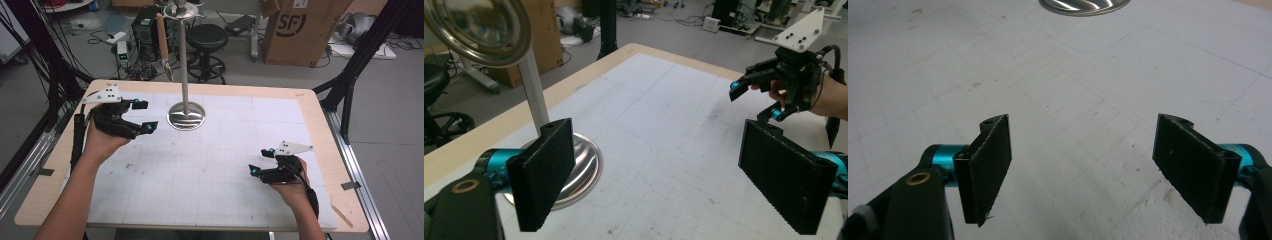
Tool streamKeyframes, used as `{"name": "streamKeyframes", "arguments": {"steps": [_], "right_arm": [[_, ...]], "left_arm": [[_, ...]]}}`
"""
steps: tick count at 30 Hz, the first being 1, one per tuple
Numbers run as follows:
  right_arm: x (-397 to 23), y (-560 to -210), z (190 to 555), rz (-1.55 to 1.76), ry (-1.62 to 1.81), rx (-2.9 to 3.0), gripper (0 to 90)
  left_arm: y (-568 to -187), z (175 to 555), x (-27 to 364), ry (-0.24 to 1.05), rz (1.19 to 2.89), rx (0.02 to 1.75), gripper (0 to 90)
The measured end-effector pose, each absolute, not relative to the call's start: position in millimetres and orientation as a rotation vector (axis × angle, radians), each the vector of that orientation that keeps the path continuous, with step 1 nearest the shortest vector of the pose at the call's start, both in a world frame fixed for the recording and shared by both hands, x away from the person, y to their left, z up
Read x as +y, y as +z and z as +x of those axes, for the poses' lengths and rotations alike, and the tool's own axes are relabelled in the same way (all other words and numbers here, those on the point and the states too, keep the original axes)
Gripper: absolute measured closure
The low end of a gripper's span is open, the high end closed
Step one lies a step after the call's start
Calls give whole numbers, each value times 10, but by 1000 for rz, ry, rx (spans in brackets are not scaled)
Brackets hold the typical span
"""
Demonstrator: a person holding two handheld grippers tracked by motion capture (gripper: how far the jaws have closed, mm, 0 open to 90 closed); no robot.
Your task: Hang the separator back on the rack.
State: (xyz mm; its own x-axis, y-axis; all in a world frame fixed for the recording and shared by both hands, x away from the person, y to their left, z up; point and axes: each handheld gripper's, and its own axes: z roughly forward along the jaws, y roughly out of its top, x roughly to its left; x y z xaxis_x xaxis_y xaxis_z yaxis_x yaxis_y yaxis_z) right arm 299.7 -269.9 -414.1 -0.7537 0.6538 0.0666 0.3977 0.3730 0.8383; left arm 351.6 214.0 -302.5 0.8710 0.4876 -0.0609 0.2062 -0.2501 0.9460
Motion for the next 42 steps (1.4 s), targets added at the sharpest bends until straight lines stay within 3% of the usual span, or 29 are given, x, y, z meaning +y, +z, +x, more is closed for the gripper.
{"name": "streamKeyframes", "arguments": {"steps": [25, 42], "right_arm": [[-2703, -4137, 2997, 926, 1337, 2354, 224], [-2702, -4156, 3039, 939, 1348, 2348, 224]], "left_arm": [[-3377, 3320, 2242, 314, 1805, 562, 128], [-3502, 3250, 2149, 296, 1881, 560, 54]]}}
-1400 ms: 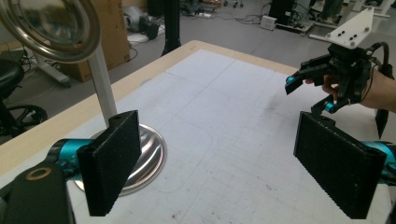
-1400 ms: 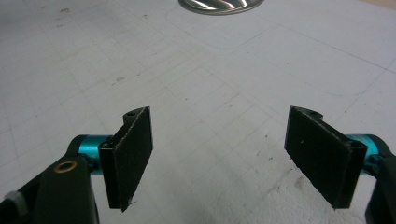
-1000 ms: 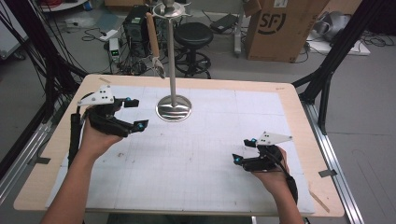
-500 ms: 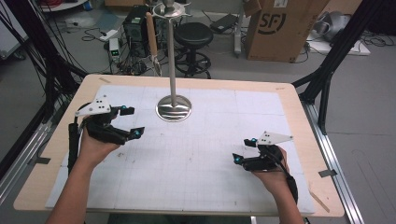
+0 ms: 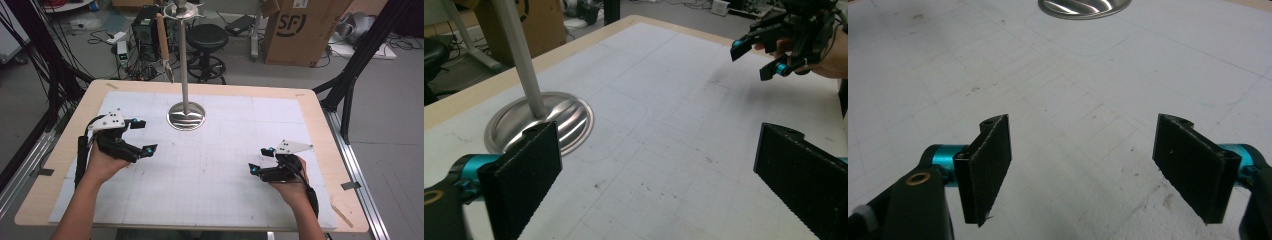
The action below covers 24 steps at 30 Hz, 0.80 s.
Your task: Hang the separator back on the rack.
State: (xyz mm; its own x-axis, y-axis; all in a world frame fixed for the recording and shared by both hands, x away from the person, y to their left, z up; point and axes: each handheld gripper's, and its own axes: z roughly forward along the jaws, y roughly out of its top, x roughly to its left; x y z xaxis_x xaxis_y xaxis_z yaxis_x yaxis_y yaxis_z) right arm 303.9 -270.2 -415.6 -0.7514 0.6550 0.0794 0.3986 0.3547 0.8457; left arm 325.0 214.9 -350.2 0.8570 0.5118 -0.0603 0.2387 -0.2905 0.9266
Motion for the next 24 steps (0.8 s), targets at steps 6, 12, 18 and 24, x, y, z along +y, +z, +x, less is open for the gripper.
{"name": "streamKeyframes", "arguments": {"steps": [6, 12, 18, 24], "right_arm": [[-2707, -4154, 3047, 938, 1346, 2348, 224], [-2705, -4155, 3038, 938, 1336, 2352, 224], [-2707, -4160, 3044, 939, 1337, 2352, 224], [-2706, -4157, 3039, 941, 1333, 2354, 224]], "left_arm": [[-3505, 3243, 2144, 295, 1875, 554, 54], [-3524, 3250, 2134, 289, 1873, 554, 54], [-3535, 3248, 2125, 284, 1876, 555, 54], [-3533, 3247, 2128, 287, 1874, 558, 54]]}}
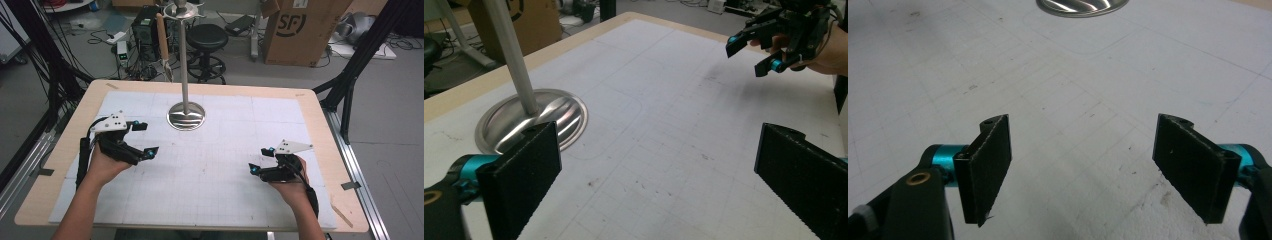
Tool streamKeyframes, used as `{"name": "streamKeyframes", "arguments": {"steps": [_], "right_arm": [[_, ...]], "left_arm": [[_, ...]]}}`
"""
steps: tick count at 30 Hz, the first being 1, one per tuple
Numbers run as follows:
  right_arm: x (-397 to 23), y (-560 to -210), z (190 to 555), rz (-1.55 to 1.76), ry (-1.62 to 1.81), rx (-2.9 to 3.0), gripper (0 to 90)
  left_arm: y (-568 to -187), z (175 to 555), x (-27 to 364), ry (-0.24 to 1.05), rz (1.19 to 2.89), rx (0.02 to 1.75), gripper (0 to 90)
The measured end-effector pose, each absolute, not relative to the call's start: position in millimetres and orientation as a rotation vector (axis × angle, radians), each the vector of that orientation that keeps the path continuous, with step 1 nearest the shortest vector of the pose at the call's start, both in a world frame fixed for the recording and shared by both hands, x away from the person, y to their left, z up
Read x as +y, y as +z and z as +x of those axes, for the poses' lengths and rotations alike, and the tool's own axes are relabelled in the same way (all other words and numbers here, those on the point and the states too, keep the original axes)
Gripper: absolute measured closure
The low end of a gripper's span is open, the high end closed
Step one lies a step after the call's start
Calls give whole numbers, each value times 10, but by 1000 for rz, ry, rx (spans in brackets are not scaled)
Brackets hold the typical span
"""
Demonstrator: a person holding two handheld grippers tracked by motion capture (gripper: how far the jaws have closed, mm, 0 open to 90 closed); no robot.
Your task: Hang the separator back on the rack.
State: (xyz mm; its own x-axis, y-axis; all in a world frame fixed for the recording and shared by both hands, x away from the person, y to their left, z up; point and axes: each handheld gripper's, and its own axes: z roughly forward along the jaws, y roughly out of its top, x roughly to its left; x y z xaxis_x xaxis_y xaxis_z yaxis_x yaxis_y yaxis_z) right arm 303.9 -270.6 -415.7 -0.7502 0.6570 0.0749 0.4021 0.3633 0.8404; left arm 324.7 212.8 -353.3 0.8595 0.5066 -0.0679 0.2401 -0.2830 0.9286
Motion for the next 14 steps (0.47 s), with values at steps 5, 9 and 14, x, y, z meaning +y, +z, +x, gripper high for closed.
{"name": "streamKeyframes", "arguments": {"steps": [5, 9, 14], "right_arm": [[-2721, -4144, 3036, 945, 1343, 2344, 225], [-2722, -4146, 3037, 943, 1342, 2345, 225], [-2717, -4148, 3038, 943, 1342, 2344, 224]], "left_arm": [[-3534, 3249, 2131, 289, 1879, 559, 54], [-3541, 3251, 2126, 287, 1880, 563, 54], [-3542, 3249, 2139, 288, 1881, 566, 54]]}}
